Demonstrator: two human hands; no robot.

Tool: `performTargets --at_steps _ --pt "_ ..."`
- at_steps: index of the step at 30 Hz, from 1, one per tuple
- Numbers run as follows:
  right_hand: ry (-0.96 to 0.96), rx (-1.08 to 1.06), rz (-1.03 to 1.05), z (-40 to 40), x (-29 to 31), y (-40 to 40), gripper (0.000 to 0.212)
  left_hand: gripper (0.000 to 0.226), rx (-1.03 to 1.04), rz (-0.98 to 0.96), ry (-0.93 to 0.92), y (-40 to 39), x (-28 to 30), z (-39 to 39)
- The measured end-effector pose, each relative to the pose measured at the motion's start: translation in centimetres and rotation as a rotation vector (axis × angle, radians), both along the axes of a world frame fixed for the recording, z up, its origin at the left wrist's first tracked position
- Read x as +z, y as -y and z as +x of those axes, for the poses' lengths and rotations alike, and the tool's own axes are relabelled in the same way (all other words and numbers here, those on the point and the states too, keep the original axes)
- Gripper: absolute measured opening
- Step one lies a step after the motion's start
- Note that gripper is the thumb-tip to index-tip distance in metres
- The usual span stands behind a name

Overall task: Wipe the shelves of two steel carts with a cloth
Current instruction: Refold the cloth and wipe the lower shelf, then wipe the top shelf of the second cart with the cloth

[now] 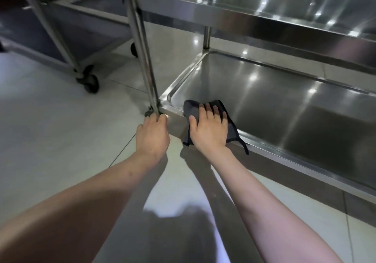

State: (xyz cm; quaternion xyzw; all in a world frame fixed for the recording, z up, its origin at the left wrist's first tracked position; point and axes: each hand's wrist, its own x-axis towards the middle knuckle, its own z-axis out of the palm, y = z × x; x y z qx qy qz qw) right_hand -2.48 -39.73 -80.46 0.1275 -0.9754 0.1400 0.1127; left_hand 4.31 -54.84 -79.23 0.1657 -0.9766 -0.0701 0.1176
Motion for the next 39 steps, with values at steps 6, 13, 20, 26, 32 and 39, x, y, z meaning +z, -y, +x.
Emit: performTargets --at_steps 6,13,20,26,32,39 --pt "0.032 0.210 0.018 -1.0 0.2 4.8 0.065 0.022 0.017 0.086 0.008 2.0 -0.1 0.7" --pt "-0.020 0.448 -0.125 -1.7 0.4 4.1 0.057 0.025 0.082 0.172 0.028 3.5 -0.4 1.5" --pt "0.053 0.472 -0.363 -0.1 1.6 1.8 0.049 0.025 0.194 0.303 0.062 3.5 0.5 2.8" --pt "0.326 0.431 -0.448 4.5 6.1 1.2 0.047 0.027 0.315 0.379 0.118 3.2 6.9 7.5" --pt "0.621 0.447 -0.540 11.5 19.7 4.2 0.046 0.034 0.452 0.431 0.107 4.6 21.2 13.8" --pt "0.804 0.571 -0.539 19.3 41.7 8.6 0.042 0.031 0.671 0.531 0.112 9.5 43.2 21.1"
